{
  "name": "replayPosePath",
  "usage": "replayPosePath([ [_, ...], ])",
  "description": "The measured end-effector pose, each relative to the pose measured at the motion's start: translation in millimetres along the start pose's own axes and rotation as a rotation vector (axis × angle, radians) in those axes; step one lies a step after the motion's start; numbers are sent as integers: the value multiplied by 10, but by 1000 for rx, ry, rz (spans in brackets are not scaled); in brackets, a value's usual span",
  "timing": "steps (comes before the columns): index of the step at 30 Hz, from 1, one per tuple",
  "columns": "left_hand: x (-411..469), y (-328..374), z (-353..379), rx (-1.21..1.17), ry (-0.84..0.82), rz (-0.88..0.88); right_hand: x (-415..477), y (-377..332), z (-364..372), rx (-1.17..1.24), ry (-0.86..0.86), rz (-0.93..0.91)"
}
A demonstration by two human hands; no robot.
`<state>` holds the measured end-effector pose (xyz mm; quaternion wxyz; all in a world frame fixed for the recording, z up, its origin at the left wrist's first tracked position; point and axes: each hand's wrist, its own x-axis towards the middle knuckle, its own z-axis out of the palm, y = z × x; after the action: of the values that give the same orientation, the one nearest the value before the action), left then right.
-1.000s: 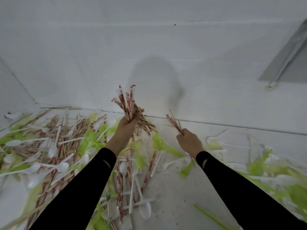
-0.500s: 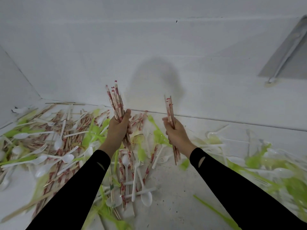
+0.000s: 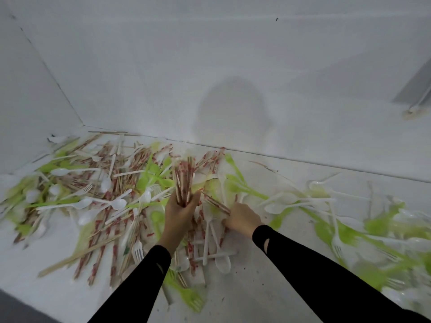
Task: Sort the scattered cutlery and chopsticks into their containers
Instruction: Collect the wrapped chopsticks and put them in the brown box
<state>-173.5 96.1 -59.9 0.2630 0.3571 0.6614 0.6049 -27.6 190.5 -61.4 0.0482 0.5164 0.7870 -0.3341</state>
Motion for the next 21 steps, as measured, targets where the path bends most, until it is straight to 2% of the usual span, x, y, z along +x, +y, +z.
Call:
replayPosePath([
  [2,3,6,-27,0,10,-5,-10,36,-56,140,-20,35],
  [4,28,102,-70,-31,54,5,-18,101,-135,284,28,51],
  [7,117,265,-183,-82,82,7,-29,166,-250,397,268,42],
  [9,187,327,-251,-117,75,-35,-41,166,-327,562,442,-4],
  [12,241,319,-321,-118,56,-157,-69,74,-414,718,572,-77],
  [14,210,264,-375,-26,33,-223,-91,-31,-397,648,512,-113],
  [18,52,73,-417,233,-76,-306,-149,-276,-126,491,101,-180],
  [21,-82,-59,-394,440,-131,-293,-182,-418,186,356,22,-154],
])
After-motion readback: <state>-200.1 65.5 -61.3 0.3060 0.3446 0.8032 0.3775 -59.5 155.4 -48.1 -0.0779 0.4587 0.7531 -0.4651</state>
